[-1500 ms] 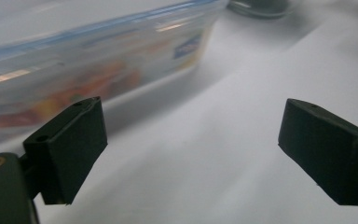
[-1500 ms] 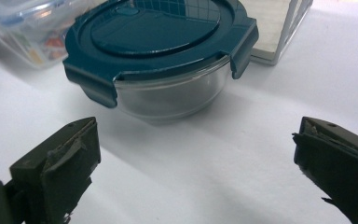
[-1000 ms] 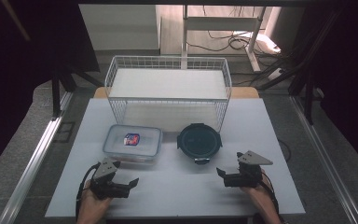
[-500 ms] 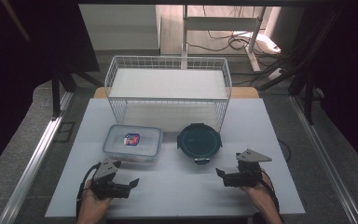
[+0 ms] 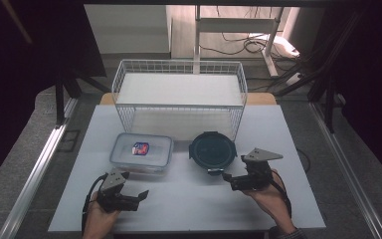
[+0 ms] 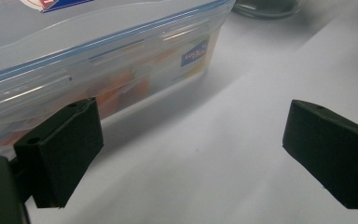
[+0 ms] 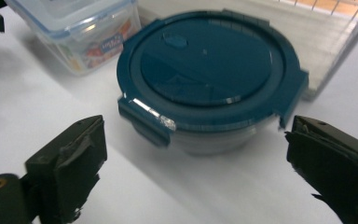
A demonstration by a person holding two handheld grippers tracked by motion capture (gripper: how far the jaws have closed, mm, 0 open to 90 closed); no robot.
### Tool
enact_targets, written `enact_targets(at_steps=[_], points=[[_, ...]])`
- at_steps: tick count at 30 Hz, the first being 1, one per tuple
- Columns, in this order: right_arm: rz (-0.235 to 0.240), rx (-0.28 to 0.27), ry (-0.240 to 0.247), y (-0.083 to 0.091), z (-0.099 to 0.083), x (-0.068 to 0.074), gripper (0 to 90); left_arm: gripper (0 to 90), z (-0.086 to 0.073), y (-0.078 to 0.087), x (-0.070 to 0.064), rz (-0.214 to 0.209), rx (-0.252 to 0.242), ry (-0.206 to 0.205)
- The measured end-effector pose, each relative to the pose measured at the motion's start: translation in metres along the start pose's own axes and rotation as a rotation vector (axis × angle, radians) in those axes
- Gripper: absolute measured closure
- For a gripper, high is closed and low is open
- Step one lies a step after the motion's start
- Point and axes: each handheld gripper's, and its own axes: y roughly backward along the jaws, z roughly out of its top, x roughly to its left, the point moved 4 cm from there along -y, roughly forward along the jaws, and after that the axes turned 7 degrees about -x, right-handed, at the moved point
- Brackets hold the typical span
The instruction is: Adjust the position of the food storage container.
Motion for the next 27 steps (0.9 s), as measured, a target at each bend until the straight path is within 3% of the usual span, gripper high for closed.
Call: enact_targets(at_steps=[6,10,14,17,19,20,22,24,27], points=[[0.018,0.016,0.048,-0.028,0.025,0.007,10.4,4.7,0.000,-0.001,-0.001,-0.003,0.005,-0.001],[0.034,0.028,0.054,-0.044,0.034,0.010,12.5,4.7,-0.001,-0.001,0.000,-0.005,0.007,-0.003],[0.063,0.038,0.060,-0.064,0.040,0.016,21.0,4.7,-0.001,0.000,0.000,-0.005,0.005,-0.002],[0.091,0.044,0.075,-0.077,0.045,0.023,31.0,4.7,-0.001,0.000,0.000,-0.006,0.005,-0.002],[0.123,0.052,0.080,-0.086,0.050,0.029,44.6,4.8,-0.001,0.000,0.000,-0.006,0.006,-0.004],[0.137,0.066,0.090,-0.093,0.054,0.034,58.5,4.8,-0.001,0.000,-0.001,-0.007,0.006,-0.004],[0.159,0.077,0.088,-0.097,0.056,0.037,63.1,4.8,-0.001,0.000,-0.001,-0.007,0.007,-0.005],[0.171,0.101,0.097,-0.110,0.060,0.043,81.2,5.0,-0.001,0.000,-0.001,-0.008,0.006,-0.004],[0.171,0.130,0.102,-0.123,0.061,0.048,89.2,5.0,-0.001,0.000,-0.001,-0.010,0.006,-0.004]])
